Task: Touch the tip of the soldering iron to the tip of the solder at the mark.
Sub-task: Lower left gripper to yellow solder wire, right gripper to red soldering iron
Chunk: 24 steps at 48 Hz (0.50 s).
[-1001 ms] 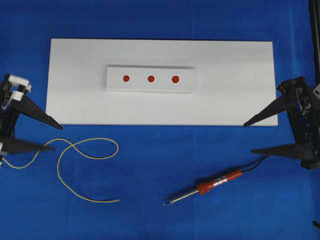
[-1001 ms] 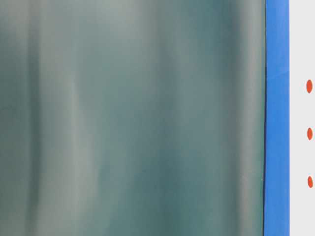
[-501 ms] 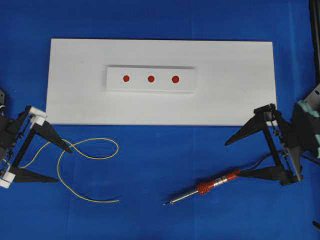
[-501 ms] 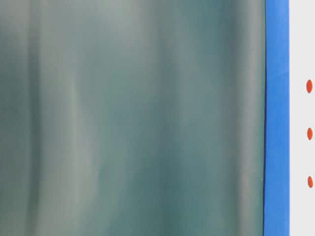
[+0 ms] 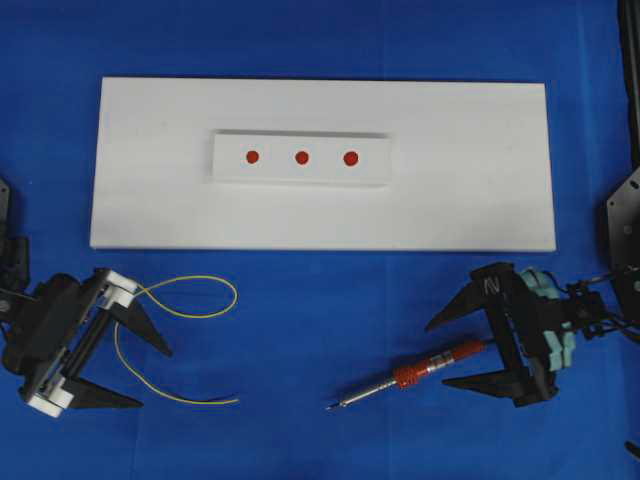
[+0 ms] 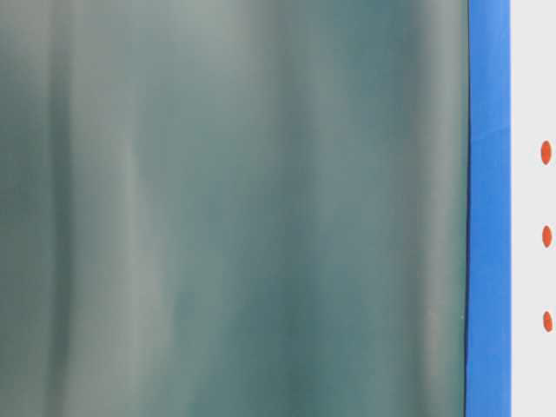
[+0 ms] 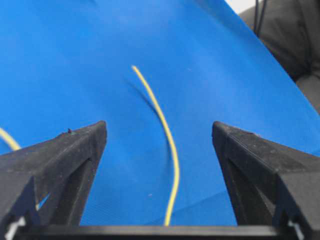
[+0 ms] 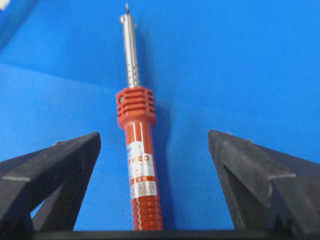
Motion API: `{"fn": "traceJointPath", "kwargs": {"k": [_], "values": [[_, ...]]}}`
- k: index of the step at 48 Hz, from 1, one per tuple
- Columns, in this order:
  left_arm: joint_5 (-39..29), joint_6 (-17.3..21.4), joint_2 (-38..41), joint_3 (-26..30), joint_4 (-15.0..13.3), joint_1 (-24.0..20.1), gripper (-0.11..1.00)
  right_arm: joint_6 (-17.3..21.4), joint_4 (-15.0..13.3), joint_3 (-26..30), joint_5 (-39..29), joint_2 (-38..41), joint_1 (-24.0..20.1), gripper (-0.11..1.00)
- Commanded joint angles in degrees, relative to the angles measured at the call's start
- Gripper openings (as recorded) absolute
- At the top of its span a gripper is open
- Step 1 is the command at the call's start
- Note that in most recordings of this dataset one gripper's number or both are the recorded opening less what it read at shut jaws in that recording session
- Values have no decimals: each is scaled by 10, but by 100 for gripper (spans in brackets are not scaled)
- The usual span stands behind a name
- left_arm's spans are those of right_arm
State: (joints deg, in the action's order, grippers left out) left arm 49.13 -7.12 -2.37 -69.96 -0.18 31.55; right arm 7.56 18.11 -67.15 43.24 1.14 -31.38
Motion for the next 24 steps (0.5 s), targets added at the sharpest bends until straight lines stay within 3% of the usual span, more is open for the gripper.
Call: {"fn": "traceJointPath", "kwargs": {"k": [1,24], "values": [[29,-2,40,18,-3,12,80,0,9,13,11,16,-9,90],[25,-13,116,44,-4,21,77,0,13,33,18,64,-20,83]]}}
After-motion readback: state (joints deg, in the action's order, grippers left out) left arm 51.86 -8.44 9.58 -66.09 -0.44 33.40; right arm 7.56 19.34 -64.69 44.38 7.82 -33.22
